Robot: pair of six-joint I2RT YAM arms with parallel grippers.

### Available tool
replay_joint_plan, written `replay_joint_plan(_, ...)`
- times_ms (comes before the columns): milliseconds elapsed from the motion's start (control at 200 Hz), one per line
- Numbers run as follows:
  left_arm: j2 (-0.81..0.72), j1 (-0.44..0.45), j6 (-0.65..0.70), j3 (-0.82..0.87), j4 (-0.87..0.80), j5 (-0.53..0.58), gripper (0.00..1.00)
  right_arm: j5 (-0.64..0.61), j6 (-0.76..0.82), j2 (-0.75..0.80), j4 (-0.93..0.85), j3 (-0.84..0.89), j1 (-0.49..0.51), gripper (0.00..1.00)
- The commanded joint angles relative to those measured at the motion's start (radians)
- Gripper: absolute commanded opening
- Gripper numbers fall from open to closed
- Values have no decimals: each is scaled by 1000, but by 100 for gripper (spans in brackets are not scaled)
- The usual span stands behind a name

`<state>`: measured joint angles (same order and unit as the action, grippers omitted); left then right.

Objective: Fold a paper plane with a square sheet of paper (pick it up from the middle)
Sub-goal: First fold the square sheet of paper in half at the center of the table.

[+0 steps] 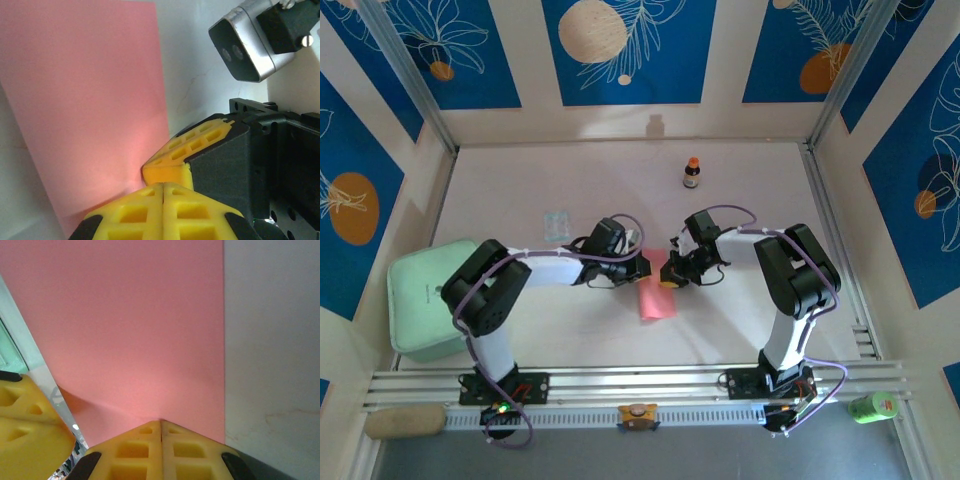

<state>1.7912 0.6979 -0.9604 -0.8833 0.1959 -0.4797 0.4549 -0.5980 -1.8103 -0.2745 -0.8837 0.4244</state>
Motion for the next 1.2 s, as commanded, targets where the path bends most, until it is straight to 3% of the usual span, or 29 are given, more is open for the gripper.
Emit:
replay_joint_plan(0, 28, -15, 3, 16, 31, -32, 0, -63, 9, -32, -62, 9, 7, 0)
replay_joint_plan(385, 73, -27, 85, 59, -83, 52, 0, -68, 4, -23, -57, 19, 11, 0)
replay_joint_plan(615, 21, -32, 105, -25, -146, 45, 2, -71, 4, -19, -58, 19, 11, 0)
replay_joint_plan(970, 113, -83, 116, -45, -80, -21, 3, -67, 4, -19, -57, 20, 11, 0)
replay_joint_plan(1195, 142, -89, 126, -25, -115, 23, 3, -64, 4, -16, -57, 23, 11, 0)
